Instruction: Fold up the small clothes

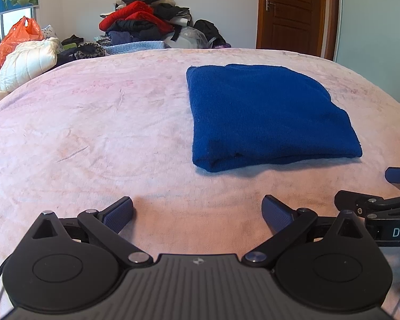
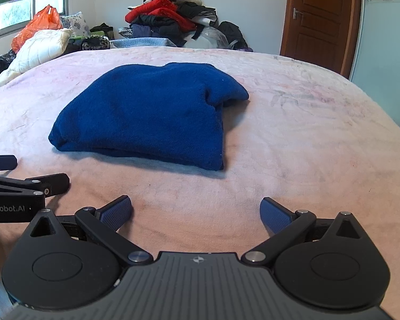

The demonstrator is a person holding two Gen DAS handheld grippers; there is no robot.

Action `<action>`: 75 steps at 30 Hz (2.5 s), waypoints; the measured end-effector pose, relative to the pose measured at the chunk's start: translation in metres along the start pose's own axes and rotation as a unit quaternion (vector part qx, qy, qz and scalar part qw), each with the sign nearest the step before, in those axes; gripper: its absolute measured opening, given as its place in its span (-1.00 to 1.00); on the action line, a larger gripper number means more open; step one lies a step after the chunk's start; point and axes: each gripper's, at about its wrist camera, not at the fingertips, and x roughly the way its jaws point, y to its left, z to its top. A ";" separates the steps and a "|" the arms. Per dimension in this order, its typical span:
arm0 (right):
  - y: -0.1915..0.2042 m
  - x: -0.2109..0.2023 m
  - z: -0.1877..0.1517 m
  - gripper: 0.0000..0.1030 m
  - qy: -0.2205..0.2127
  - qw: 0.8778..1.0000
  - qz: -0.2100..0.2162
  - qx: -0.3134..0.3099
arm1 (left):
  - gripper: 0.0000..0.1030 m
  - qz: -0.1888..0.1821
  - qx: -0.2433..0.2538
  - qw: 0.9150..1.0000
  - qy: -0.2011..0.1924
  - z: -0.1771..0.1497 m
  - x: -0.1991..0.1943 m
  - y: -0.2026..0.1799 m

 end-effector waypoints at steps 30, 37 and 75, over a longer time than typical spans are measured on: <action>0.001 -0.001 0.001 0.99 0.004 1.000 0.000 0.001 | 1.00 -0.001 -0.004 1.000 0.010 0.009 -0.016 -0.001; 0.001 -0.027 0.003 1.00 0.018 0.997 0.004 0.070 | 1.00 -0.008 -0.015 1.000 0.016 0.016 -0.034 0.003; -0.007 -0.035 0.008 1.00 0.010 0.998 0.006 0.065 | 1.00 0.014 -0.003 1.000 0.023 0.013 -0.033 0.004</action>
